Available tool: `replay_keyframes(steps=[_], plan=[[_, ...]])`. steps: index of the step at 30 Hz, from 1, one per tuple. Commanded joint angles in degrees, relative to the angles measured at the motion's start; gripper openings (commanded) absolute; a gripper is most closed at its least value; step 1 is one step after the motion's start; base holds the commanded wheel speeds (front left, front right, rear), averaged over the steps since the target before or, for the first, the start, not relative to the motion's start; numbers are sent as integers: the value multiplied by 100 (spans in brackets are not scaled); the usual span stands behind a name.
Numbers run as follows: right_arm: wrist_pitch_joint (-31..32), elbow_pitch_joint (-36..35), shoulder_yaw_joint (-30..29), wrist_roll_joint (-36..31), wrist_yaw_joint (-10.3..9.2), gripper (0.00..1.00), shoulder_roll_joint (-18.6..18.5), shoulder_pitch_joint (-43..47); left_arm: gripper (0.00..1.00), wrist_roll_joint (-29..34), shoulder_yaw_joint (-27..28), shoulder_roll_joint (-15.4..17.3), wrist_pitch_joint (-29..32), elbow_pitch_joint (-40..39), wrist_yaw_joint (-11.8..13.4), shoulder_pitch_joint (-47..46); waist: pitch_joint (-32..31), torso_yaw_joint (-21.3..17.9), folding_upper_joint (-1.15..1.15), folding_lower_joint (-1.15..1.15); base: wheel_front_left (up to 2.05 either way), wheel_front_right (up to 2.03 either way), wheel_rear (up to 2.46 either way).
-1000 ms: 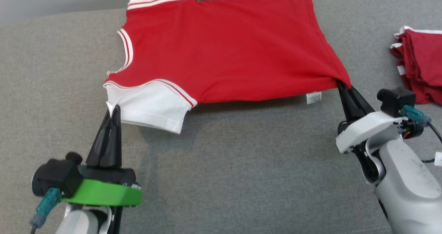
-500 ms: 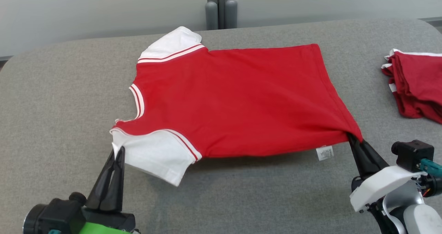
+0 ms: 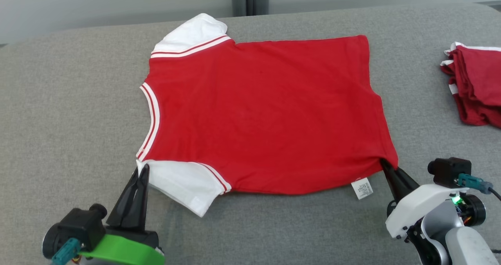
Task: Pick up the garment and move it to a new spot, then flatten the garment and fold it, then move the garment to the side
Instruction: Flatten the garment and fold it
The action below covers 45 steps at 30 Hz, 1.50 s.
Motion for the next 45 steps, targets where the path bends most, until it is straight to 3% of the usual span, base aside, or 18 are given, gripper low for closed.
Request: replay_keyframes(steps=[1, 13, 25, 27, 28, 29, 30, 32, 33, 34, 35, 45], plan=[[7, 79, -1, 59, -3, 0, -2, -155, 0, -26, -7, -3, -40, 104, -75, -235, 121, -9, 0, 0, 0, 0, 0], [-176, 1010, -145, 219, -3, 0, 141, -1376, 0, 136, -177, -213, -74, 1588, -464, -2087, 541, -173, 0, 0, 0, 0, 0], [-624, 1781, -119, 121, -3, 1, 274, -2093, 0, 290, -173, -389, -620, 3083, -631, -3389, 829, -336, 0, 0, 0, 0, 0], [-686, 1819, -112, 133, -3, 25, 284, -2160, 0, 326, -138, -420, -701, 3270, -601, -3553, 874, -341, 0, 0, 0, 0, 0], [-731, 1839, -102, 149, -3, 48, 288, -2179, 0, 330, -124, -446, -739, 3375, -594, -3627, 891, -344, 0, 0, 0, 0, 0], [-790, 1841, -79, 155, -3, 88, 293, -2200, 0, 334, -105, -472, -759, 3465, -584, -3690, 907, -346, 0, 0, 0, 0, 0], [-849, 1844, -58, 179, -3, 100, 297, -2226, 0, 340, -75, -498, -801, 3565, -563, -3771, 922, -347, 0, 0, 0, 0, 0], [-963, 1828, -10, 217, -3, 100, 299, -2264, 0, 344, -2, -531, -843, 3701, -530, -3891, 941, -353, 0, 0, 0, 0, 0], [-1009, 1822, 29, 221, -3, 100, 302, -2273, 18, 351, 14, -544, -861, 3764, -537, -3918, 945, -356, 0, 0, 0, 0, 0], [-1063, 1811, 54, 225, -3, 100, 304, -2291, 55, 365, 24, -558, -856, 3826, -546, -3947, 945, -359, 0, 0, 0, 0, 0], [-1127, 1787, 81, 223, -3, 100, 306, -2316, 100, 381, 33, -566, -870, 3875, -553, -3972, 945, -362, 0, 0, 0, 0, 0], [-1665, 1509, 68, -345, -3, 100, 192, -2103, 100, 307, 235, -705, -900, 3612, -703, -3522, 790, -297, 0, 0, 0, 0, 0]])
